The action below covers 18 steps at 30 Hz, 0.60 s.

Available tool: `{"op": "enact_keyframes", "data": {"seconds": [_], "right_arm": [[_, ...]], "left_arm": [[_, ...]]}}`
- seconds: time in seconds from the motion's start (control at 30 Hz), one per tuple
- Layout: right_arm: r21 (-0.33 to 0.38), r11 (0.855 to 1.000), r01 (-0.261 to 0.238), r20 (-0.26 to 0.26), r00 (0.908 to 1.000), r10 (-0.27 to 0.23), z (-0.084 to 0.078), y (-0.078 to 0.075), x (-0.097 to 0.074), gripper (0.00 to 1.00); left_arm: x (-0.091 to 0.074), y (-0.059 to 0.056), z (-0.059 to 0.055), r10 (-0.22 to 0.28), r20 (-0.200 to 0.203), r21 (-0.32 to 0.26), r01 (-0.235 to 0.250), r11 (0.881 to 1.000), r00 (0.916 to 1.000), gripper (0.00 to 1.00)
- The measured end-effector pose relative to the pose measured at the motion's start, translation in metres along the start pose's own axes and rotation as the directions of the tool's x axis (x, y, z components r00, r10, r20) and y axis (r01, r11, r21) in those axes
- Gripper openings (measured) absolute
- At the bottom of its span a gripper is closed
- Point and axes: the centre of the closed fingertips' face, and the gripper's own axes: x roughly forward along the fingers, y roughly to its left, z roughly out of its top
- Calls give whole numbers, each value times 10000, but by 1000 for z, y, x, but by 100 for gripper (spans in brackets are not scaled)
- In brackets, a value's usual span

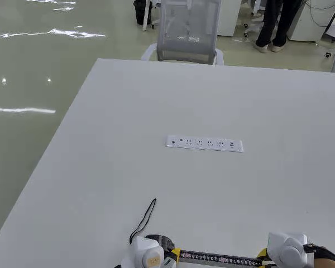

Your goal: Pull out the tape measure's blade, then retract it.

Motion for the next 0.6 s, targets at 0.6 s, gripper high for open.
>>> {"op": "enact_keyframes", "data": {"seconds": [0.6], "right_arm": [[-19, 10000, -59, 48, 10000, 59, 8, 1, 4, 14]], "left_arm": [[1, 0, 0, -57, -38, -62, 57, 10000, 10000, 63]]}}
